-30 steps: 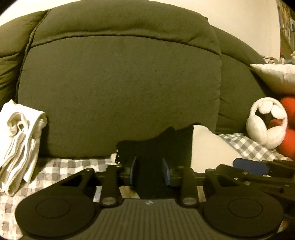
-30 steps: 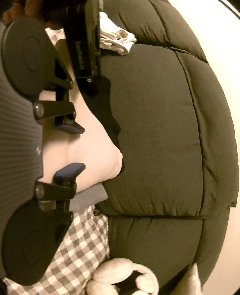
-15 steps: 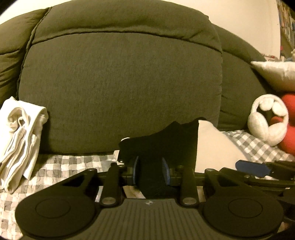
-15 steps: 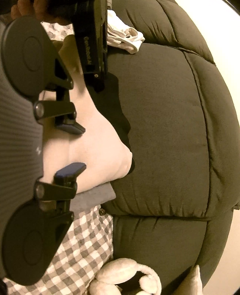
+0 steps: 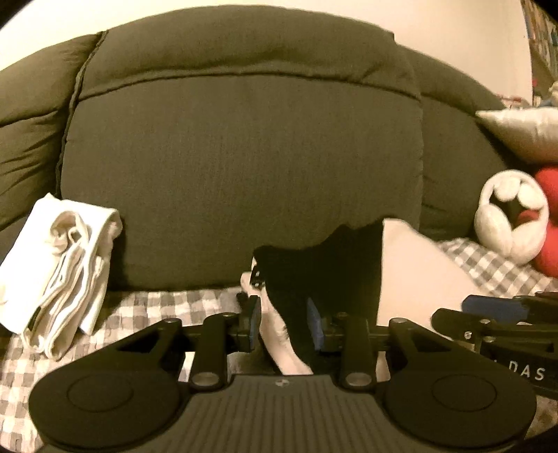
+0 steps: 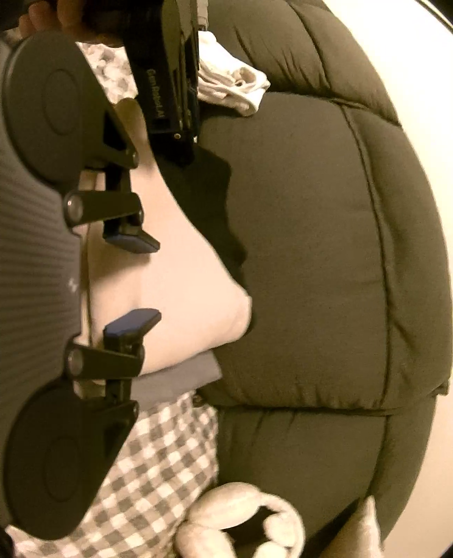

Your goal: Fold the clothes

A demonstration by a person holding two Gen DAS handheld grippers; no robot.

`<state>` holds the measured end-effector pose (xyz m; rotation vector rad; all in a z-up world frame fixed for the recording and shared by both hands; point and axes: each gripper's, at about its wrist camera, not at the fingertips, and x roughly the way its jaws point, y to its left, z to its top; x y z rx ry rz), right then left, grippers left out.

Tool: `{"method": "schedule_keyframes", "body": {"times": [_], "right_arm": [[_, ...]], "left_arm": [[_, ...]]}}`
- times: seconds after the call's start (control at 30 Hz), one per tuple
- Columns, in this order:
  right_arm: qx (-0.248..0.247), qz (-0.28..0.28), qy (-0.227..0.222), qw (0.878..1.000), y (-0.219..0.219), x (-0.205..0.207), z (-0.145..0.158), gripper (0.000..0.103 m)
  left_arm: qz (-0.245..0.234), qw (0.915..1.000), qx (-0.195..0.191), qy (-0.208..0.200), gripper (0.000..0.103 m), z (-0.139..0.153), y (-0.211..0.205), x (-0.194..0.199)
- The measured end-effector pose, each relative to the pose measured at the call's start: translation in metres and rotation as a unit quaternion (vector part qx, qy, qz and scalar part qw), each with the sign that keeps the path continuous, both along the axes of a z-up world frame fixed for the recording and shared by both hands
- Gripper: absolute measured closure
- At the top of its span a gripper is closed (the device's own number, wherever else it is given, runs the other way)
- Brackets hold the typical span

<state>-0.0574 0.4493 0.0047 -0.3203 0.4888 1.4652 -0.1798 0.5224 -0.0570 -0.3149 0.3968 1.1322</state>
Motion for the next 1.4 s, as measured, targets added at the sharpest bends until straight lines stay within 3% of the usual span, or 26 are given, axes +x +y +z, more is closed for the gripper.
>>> {"method": "schedule_keyframes", "body": {"times": [0.2, 0.4, 0.67, 0.83, 1.03, 1.27, 1.4], "right_arm": [[0.02, -0.004, 0.012, 1.0, -0.015, -0.003, 0.018, 0.066], [-0.046, -0.01, -0.047, 0.998, -0.021, -0.021, 0.009, 0.065], [-0.053, -0.015, -0.048, 0.997, -0.051, -0.027, 0.017, 0.064], [-0.056, -0.012, -0.046, 0.997, -0.073, -0.027, 0.033, 0.059], [-0.071, 0.001, -0.076, 0.995, -0.101, -0.04, 0.046, 0.051], [-0.074, -0.003, -0.042, 0.996, -0.14, -0.037, 0.055, 0.046], [-0.053, -0.005, 0.008, 0.999, -0.157, -0.031, 0.052, 0.041]], "left_arm": [[0.013, 0.9999, -0.001, -0.005, 0.07, 0.018, -0.014, -0.008], [0.016, 0.9994, -0.026, 0.016, 0.069, 0.012, -0.026, -0.012], [0.029, 0.9984, -0.046, 0.009, 0.069, 0.016, -0.049, -0.035], [0.022, 0.9987, -0.045, 0.007, 0.069, 0.021, -0.076, -0.041], [0.007, 0.9993, -0.035, 0.011, 0.065, 0.035, -0.114, -0.036], [-0.006, 0.9988, -0.048, -0.001, 0.062, 0.046, -0.152, -0.037], [0.002, 0.9993, -0.035, 0.014, 0.053, 0.042, -0.17, -0.033]]}}
